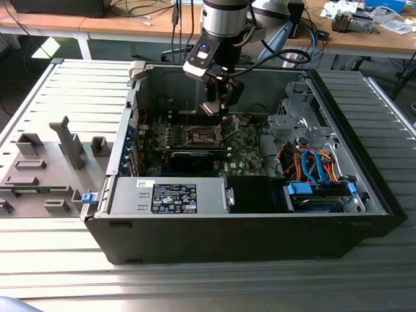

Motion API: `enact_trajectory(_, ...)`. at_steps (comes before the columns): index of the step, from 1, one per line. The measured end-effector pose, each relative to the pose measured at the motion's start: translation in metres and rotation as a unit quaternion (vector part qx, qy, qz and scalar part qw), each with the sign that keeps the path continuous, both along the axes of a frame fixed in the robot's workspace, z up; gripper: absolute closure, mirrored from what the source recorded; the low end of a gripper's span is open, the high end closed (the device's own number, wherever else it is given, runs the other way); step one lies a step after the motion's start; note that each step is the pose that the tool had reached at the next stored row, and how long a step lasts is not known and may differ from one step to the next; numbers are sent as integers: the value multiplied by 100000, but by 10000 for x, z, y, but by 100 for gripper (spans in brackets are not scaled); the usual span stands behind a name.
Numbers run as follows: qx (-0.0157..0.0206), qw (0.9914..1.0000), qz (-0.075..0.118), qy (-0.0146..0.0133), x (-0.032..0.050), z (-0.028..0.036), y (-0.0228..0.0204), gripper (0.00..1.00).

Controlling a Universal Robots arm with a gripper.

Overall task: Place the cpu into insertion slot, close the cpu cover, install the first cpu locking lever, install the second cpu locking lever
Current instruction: 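Place the cpu into insertion slot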

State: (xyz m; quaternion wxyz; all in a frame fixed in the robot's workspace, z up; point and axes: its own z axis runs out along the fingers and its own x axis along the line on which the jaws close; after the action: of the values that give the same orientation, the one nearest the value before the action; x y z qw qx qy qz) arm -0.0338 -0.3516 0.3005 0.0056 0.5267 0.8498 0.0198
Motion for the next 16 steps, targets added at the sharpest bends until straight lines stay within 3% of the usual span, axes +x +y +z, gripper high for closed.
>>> enact_trajectory(16,1,99996,-894,0,0,0,0,46)
